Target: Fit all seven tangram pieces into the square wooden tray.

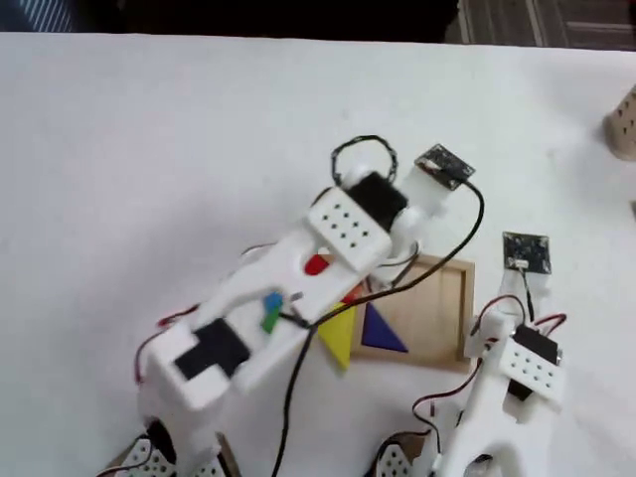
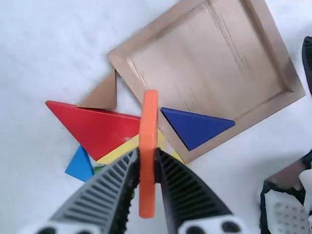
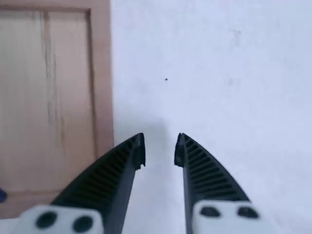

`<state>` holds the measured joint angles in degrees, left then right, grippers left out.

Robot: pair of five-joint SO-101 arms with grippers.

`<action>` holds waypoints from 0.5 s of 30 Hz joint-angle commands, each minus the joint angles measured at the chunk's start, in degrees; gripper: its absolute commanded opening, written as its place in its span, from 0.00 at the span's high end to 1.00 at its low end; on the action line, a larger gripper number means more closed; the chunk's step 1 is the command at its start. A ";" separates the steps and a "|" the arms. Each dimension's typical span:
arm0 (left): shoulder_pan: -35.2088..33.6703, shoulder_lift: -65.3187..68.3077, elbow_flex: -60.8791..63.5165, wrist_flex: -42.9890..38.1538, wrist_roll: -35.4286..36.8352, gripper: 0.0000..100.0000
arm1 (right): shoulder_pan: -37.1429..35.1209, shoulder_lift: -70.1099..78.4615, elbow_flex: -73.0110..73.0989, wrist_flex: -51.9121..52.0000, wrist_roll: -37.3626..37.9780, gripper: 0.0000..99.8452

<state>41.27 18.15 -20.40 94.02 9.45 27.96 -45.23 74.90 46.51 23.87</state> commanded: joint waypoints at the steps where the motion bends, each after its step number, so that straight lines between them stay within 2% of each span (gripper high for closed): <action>1: 0.92 -11.12 10.20 -8.53 -1.85 0.98 | 1.54 -1.71 -0.88 -1.01 0.62 0.89; 7: 2.68 -23.43 34.55 -26.99 -1.93 0.98 | 1.89 -1.45 -0.88 -0.92 2.99 0.89; 12: 5.32 -31.43 54.24 -49.05 -1.93 0.98 | 1.98 -1.80 0.09 -1.01 3.34 0.89; 15: 6.20 -32.48 60.48 -59.16 -1.58 0.98 | 1.98 -1.71 0.09 -1.01 3.34 0.89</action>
<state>45.85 -10.33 35.87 46.37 8.31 29.19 -45.23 75.25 46.15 26.59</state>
